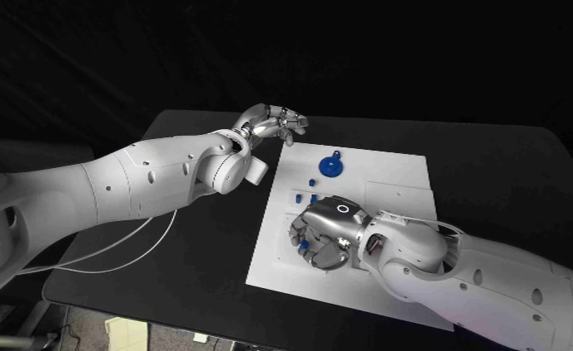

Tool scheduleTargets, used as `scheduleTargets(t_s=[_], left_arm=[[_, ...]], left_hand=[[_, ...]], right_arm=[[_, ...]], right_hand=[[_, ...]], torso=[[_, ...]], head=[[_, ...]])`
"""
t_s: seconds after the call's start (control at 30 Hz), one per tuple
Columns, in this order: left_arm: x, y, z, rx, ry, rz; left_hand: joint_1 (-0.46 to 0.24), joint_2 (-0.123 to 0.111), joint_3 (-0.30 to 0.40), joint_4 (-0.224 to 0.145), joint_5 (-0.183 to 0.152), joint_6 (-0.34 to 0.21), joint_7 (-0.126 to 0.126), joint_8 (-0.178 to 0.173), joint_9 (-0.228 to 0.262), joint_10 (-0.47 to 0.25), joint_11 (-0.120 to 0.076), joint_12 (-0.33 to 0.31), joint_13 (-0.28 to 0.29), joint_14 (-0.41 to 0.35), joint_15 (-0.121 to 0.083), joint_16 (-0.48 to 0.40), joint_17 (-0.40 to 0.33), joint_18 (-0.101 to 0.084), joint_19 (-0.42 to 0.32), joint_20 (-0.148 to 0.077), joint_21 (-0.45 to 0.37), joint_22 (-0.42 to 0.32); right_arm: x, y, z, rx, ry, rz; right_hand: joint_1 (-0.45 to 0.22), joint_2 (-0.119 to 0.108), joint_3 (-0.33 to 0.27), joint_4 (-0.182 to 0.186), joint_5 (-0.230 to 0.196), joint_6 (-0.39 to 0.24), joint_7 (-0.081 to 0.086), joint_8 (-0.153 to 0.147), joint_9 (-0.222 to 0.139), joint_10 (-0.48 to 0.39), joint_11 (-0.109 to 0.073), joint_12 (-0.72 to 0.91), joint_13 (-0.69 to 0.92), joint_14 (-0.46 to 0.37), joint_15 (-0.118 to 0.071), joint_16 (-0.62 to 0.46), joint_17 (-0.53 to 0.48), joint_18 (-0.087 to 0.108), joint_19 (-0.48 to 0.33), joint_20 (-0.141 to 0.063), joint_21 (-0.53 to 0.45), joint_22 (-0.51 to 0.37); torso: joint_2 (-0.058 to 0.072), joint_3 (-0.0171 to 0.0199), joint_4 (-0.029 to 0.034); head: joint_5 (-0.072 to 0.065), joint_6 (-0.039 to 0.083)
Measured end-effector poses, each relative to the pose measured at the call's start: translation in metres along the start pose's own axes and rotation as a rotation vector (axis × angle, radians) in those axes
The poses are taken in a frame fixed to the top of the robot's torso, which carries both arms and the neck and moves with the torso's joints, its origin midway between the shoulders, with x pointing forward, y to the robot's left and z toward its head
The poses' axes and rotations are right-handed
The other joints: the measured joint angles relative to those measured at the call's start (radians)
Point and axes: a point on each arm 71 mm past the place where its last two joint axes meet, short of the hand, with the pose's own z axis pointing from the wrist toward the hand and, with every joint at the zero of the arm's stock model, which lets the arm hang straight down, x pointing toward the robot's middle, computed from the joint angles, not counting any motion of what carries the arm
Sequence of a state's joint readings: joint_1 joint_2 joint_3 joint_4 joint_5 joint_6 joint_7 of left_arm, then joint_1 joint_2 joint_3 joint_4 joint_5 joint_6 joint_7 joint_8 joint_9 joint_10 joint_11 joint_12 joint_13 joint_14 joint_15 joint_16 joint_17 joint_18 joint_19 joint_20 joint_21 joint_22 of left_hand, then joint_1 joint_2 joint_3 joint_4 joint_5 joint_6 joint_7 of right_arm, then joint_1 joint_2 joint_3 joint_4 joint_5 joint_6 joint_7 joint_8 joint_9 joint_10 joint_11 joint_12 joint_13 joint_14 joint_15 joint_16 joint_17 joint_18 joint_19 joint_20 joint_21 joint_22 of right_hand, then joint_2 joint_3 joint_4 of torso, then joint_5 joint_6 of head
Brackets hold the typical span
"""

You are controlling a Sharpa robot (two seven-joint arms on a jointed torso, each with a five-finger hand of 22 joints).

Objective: Assemble the parts on the task board

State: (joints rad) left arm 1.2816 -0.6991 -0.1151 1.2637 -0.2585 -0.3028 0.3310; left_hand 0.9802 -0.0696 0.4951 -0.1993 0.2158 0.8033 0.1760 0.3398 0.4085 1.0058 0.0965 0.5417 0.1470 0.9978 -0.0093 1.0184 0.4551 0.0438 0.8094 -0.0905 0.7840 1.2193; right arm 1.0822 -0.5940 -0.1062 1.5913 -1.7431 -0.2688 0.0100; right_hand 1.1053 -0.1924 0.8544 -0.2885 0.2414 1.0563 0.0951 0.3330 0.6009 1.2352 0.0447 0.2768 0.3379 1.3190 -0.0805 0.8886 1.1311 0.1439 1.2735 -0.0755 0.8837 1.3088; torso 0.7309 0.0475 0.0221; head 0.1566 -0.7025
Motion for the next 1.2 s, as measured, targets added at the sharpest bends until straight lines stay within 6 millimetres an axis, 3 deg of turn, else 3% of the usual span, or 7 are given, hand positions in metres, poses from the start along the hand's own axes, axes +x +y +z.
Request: scheduleTargets(t_s=[0.67, 0.83, 1.2], left_arm=[[0.0, 0.0002, 0.0, -0.003, 0.0, 0.0], [-0.0006, 0.0004, -0.0002, -0.004, -0.001, 0.0], [-0.001, 0.0005, -0.0003, -0.005, -0.002, 0.001]], left_hand=[[0.0, 0.0, 0.0, 0.0, 0.0, -0.001, -0.001, 0.0, -0.001, 0.0, 0.0, 0.0, 0.001, 0.0, 0.0, 0.0, 0.001, -0.008, 0.002, -0.002, 0.0, 0.001], [0.0, 0.0, 0.0, 0.0, 0.0, -0.001, -0.001, 0.0, -0.001, 0.0, 0.0, 0.0, 0.001, 0.0, 0.0, 0.0, 0.001, -0.006, 0.002, -0.002, 0.0, 0.001], [0.0, 0.0, 0.0, 0.0, 0.0, -0.001, -0.002, 0.0, -0.001, -0.004, 0.004, 0.0, 0.002, 0.0, 0.0, 0.0, 0.002, 0.0, 0.002, -0.002, 0.0, 0.001]], right_arm=[[0.0031, 0.0026, 0.0018, -0.012, 0.017, 0.023], [0.0033, 0.0014, 0.0008, -0.009, 0.018, 0.023], [0.0051, 0.0009, -0.0005, -0.009, 0.021, 0.026]], right_hand=[[0.0, 0.0, -0.059, 0.0, 0.014, -0.004, 0.003, -0.009, 0.003, 0.0, 0.0, 0.0, 0.027, 0.002, 0.002, -0.007, -0.002, 0.0, -0.008, 0.001, 0.0, 0.0], [-0.007, -0.007, -0.111, -0.003, 0.053, -0.003, 0.003, -0.012, 0.005, 0.0, 0.0, -0.006, 0.025, 0.0, 0.007, -0.012, -0.005, 0.0, -0.011, 0.004, 0.0, 0.0], [-0.037, -0.018, -0.252, -0.004, 0.093, -0.007, 0.007, -0.024, 0.009, 0.011, -0.011, -0.015, 0.021, 0.0, 0.008, -0.014, -0.006, 0.002, -0.02, 0.002, 0.003, 0.0]], torso=[[0.0, -0.0001, 0.0005], [0.0, -0.0001, 0.0006], [0.0, -0.0001, 0.0005]], head=[[-0.001, 0.002], [-0.002, 0.001], [-0.003, 0.0]])
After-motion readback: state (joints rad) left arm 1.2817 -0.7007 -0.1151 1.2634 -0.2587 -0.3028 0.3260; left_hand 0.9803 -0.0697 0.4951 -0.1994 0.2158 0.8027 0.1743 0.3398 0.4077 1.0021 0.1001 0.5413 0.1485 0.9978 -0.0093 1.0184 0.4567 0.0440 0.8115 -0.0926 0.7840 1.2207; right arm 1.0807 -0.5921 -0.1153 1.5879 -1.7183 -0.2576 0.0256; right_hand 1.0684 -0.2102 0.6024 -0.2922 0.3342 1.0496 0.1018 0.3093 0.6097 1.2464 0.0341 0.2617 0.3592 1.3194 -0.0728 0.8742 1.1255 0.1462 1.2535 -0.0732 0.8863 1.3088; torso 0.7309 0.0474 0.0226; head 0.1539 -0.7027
